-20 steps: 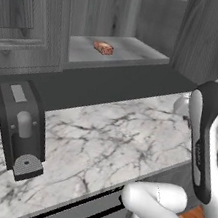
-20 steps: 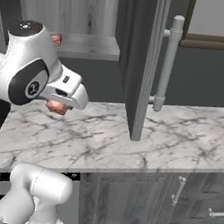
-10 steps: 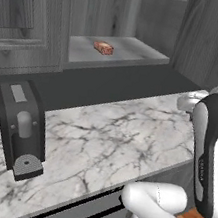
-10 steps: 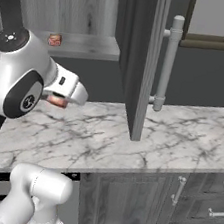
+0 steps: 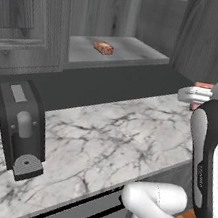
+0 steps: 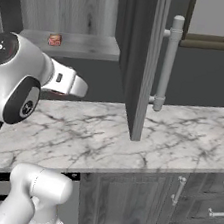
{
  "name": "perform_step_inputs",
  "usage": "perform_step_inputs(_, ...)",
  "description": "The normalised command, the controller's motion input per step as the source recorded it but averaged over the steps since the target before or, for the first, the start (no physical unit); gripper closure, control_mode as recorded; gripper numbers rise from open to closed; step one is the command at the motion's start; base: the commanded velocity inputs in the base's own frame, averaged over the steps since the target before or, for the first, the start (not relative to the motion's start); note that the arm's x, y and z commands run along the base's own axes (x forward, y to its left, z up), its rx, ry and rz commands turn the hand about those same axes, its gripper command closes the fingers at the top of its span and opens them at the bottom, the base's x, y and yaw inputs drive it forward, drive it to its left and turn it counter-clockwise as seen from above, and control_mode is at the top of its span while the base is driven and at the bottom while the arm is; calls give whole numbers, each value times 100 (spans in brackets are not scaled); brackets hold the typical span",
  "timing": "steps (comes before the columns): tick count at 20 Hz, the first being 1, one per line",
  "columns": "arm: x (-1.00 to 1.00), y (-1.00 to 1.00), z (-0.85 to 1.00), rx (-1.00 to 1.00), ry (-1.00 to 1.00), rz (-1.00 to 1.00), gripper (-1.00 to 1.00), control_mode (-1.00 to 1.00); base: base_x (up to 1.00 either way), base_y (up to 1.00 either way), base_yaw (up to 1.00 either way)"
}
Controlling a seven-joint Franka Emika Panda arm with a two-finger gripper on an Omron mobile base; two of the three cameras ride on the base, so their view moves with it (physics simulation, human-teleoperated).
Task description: Pick up the bar soap and bar soap from the sink, and place them back in the cabinet, and close the cabinet door.
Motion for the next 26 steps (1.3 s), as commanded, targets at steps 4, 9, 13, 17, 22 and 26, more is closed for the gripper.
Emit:
perform_step_inputs(4,27,19,39,0,0,4,100,-100,0,0,0)
perform_step_inputs(9,21,16,21,0,-6,8,100,-100,0,0,0)
perform_step_inputs(13,20,18,4,0,-10,15,100,-100,0,0,0)
perform_step_inputs(17,33,16,1,0,-10,13,100,-100,0,0,0)
perform_step_inputs(22,52,19,2,0,-3,7,100,-100,0,0,0)
perform_step_inputs(26,61,19,0,0,0,3,100,-100,0,0,0)
